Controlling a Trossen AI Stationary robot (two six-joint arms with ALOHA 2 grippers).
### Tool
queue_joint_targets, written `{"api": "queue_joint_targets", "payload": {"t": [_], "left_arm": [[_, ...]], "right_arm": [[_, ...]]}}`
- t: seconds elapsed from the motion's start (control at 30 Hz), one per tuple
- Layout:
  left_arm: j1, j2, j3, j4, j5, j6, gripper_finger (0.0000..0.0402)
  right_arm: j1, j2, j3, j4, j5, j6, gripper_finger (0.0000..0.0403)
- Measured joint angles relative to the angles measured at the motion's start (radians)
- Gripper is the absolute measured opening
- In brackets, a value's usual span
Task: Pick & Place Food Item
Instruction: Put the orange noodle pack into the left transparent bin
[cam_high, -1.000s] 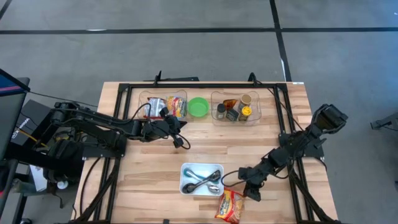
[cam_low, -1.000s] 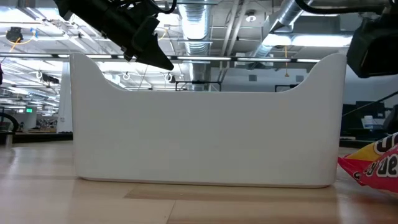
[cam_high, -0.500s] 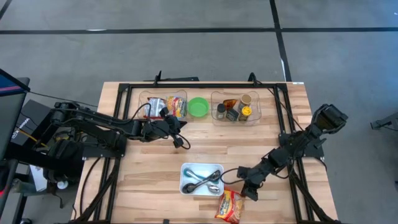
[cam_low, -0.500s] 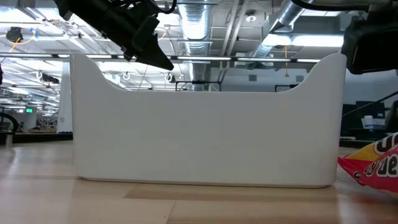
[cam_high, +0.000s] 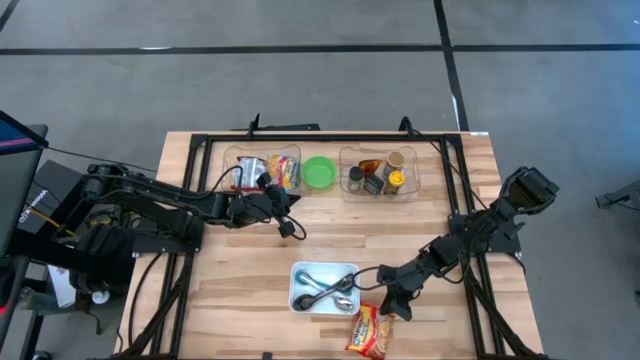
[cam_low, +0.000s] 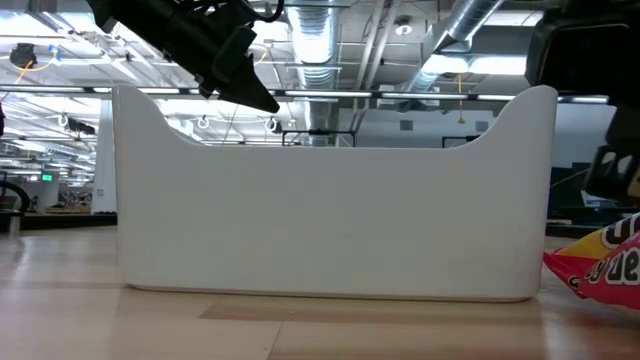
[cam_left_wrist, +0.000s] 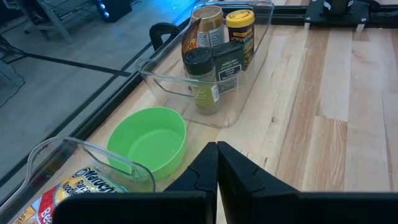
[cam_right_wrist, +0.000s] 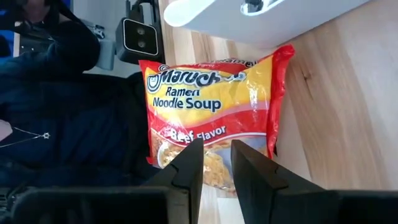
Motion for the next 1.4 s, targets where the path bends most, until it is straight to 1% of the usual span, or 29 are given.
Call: {"api": "queue_joint_targets", "payload": {"t": [0.1, 0.2, 0.27, 0.47, 0.6, 0.73, 0.9, 1.03, 1.27, 1.4], "left_arm": [[0.0, 0.0, 0.0, 0.0, 0.0, 0.0, 0.0003], [0.0, 0.0, 0.0, 0.0, 0.0, 0.0, 0.0003], [0.0, 0.0, 0.0, 0.0, 0.0, 0.0, 0.0003], [0.0, 0.0, 0.0, 0.0, 0.0, 0.0, 0.0003], [0.0, 0.0, 0.0, 0.0, 0.0, 0.0, 0.0003], [0.0, 0.0, 0.0, 0.0, 0.0, 0.0, 0.0003], [0.0, 0.0, 0.0, 0.0, 0.0, 0.0, 0.0003], [0.0, 0.0, 0.0, 0.0, 0.0, 0.0, 0.0003], [0.0, 0.0, 0.0, 0.0, 0.0, 0.0, 0.0003], [0.0, 0.0, 0.0, 0.0, 0.0, 0.0, 0.0003]], "right_arm": [[0.0, 0.0, 0.0, -0.001, -0.002, -0.008, 0.0077], [-0.002, 0.0, 0.0, -0.001, -0.001, -0.111, 0.0077], [-0.01, 0.0, 0.0, -0.002, -0.002, -0.13, 0.0077], [-0.003, 0.0, 0.0, -0.045, -0.005, 0.018, 0.0077], [0.007, 0.0, 0.0, -0.137, -0.008, 0.121, 0.0077], [0.013, 0.0, 0.0, -0.2, -0.008, 0.132, 0.0077], [0.018, 0.0, 0.0, -0.207, -0.008, 0.132, 0.008], [0.033, 0.001, 0.0, -0.206, -0.008, 0.132, 0.0099], [0.051, 0.057, 0.002, -0.196, -0.008, 0.143, 0.0161], [0.05, 0.086, 0.004, -0.167, -0.013, 0.143, 0.0186]]}}
